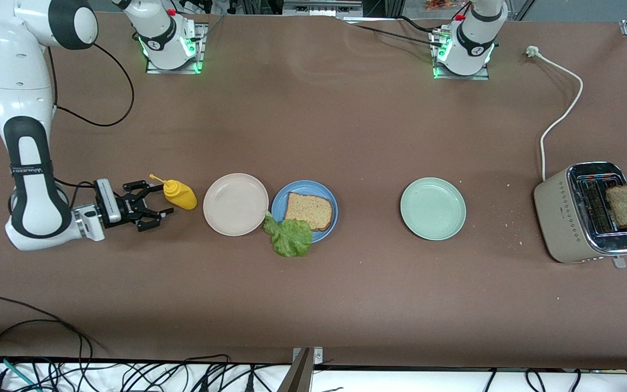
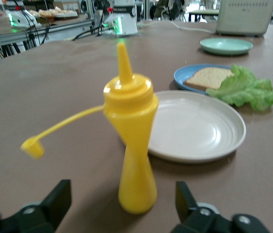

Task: Make sandwich in blue plate with both arms
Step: 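Set down the mustard bottle while the left gripper grasps the toaster bread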

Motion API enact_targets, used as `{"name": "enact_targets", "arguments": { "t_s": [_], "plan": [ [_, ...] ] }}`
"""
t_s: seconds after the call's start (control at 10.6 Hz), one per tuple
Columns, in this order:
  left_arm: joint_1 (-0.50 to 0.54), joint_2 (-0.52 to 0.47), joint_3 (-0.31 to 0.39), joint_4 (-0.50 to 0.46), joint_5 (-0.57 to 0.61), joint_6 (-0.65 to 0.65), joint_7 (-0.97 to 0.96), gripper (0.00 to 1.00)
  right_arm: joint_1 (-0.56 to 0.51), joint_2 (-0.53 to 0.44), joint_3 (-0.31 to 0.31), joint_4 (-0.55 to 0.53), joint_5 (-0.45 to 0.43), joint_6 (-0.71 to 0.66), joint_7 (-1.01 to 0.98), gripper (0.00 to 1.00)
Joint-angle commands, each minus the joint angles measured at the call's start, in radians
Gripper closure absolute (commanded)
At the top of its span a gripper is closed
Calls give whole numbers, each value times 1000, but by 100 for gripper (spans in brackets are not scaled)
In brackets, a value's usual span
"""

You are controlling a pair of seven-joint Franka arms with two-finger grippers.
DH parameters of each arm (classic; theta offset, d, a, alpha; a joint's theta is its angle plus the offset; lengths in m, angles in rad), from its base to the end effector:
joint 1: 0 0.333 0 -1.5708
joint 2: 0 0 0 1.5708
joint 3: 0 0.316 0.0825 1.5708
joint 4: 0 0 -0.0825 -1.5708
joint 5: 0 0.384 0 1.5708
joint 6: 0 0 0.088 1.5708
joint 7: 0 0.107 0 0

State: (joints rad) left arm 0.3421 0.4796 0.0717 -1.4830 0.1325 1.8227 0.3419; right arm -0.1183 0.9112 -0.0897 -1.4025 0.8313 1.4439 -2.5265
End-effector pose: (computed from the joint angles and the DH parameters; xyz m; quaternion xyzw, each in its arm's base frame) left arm 0.6193 0.2758 0.3884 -0.9944 -0.0120 0.0937 0.0484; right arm 0.6432 -0.0377 0.1499 -0.4490 -0.7264 -0.2634 0.4487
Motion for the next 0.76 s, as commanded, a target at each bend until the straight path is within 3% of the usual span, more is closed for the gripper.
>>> {"name": "enact_targets", "arguments": {
  "t_s": [0.0, 0.28, 0.66],
  "plan": [
    [5, -56, -12, 26, -7, -48, 25, 100, -3, -11, -77, 39, -52, 0, 61, 0],
    [1, -134, -19, 27, -26, -138, 23, 100, 5, -35, -149, 43, -83, -5, 277, 0],
    [0, -170, -41, 157, -44, -288, 23, 100, 54, -138, -145, 123, -202, -16, 760, 0]
  ]
}}
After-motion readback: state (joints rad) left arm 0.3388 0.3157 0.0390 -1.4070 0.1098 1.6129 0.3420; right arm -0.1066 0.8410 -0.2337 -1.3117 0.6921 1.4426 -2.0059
